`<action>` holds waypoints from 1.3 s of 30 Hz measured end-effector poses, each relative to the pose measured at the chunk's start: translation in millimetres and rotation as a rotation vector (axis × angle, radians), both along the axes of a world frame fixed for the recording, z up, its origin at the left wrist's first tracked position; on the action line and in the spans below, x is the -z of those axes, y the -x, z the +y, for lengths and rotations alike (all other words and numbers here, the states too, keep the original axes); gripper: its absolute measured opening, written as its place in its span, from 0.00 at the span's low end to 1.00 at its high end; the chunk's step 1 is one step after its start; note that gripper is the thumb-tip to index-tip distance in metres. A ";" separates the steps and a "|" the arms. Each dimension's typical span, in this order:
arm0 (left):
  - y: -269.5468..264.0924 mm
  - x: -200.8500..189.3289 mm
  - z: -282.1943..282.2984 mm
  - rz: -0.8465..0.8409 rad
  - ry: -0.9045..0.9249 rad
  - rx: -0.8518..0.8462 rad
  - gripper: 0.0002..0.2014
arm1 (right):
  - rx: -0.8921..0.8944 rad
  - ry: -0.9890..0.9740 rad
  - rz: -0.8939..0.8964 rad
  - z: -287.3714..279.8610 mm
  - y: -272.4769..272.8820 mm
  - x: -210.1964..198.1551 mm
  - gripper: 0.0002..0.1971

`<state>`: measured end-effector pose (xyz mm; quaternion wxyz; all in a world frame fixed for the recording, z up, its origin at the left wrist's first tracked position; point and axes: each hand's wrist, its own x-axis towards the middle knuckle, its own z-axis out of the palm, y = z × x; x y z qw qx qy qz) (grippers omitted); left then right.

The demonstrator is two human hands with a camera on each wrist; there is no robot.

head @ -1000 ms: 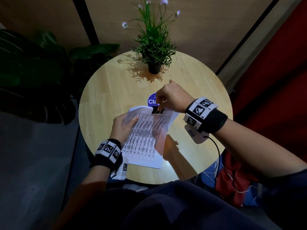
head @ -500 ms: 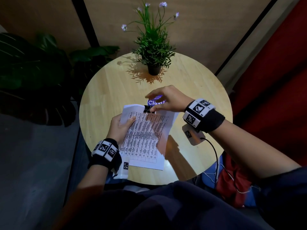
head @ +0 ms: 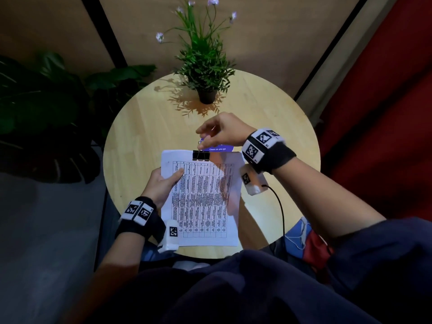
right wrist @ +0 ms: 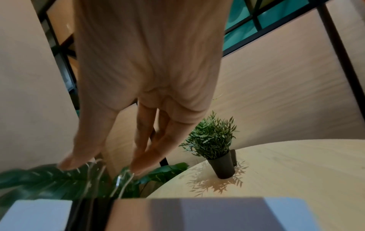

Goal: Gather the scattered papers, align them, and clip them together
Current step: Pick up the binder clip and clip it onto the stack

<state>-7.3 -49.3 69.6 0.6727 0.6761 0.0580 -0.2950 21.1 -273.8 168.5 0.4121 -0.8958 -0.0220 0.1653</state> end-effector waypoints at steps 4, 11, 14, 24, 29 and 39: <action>-2.5 1.4 1.4 0.003 0.003 -0.007 0.09 | -0.062 0.027 0.120 -2.3 -7.0 7.7 0.15; 0.5 1.4 2.0 0.003 0.001 -0.009 0.06 | -0.060 0.065 0.035 -4.8 -3.0 13.7 0.09; -0.1 1.8 1.8 0.014 -0.001 -0.011 0.07 | -0.021 0.060 0.010 -7.0 0.6 16.5 0.09; 6.2 3.4 -0.8 0.010 0.006 -0.031 0.07 | -0.001 0.014 -0.123 -12.7 16.6 23.2 0.14; 6.1 -2.5 -4.4 -0.017 0.005 -0.036 0.07 | 0.165 -0.127 -0.109 -4.1 36.0 33.9 0.18; 3.3 -7.1 -10.9 -0.065 -0.017 -0.088 0.06 | -0.086 0.460 0.116 -20.8 29.5 48.5 0.27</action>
